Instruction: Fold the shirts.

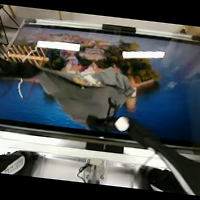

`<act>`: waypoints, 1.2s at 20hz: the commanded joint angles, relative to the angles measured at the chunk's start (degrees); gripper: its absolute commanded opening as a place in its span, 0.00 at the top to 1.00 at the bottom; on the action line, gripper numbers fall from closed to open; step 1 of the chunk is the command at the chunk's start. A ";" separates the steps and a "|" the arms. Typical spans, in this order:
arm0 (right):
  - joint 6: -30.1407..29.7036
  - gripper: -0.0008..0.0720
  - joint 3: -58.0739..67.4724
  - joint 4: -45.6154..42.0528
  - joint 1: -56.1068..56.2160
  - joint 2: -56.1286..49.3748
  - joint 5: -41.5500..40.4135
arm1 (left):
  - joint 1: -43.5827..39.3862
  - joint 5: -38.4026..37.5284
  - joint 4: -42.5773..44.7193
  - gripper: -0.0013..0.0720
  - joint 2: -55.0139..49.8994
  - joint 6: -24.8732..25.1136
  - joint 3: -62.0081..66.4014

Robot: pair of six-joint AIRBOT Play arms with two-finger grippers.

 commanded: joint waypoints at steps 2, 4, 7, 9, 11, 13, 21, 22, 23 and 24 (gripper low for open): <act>-2.03 0.92 14.56 -32.87 -15.63 22.05 26.97 | 4.26 6.56 -2.99 0.94 3.58 -1.64 20.79; -2.16 0.92 23.65 -38.32 -22.91 32.09 28.59 | 5.44 12.44 -2.99 0.94 5.73 -6.08 30.12; -1.57 0.92 33.07 -35.04 -29.38 43.08 17.09 | 4.48 17.33 -3.45 0.94 10.45 -12.48 35.23; -0.87 0.92 35.12 -33.90 -30.91 46.45 14.16 | 4.04 16.15 -3.43 0.94 13.29 -12.41 34.49; 0.63 0.92 35.19 -33.86 -31.12 46.75 16.20 | 3.96 14.73 -3.37 0.94 14.47 -12.37 33.79; 0.61 0.92 35.19 -33.92 -31.15 44.83 19.96 | 3.96 12.02 -3.26 0.94 14.38 -12.33 33.40; 0.63 0.92 35.12 -42.64 -31.15 22.23 27.47 | 3.91 7.32 -1.75 0.94 11.21 -5.88 10.40; 0.79 0.92 35.12 -43.71 -31.15 17.51 26.45 | 3.67 8.09 -2.14 0.94 9.57 -5.88 6.49; 1.40 0.92 35.12 -44.11 -31.15 12.94 25.09 | 3.08 9.35 -2.67 0.94 7.74 -5.92 2.67; 2.62 0.92 35.15 -44.04 -31.15 7.98 23.30 | 1.99 11.54 -3.45 0.94 5.35 -6.78 -1.38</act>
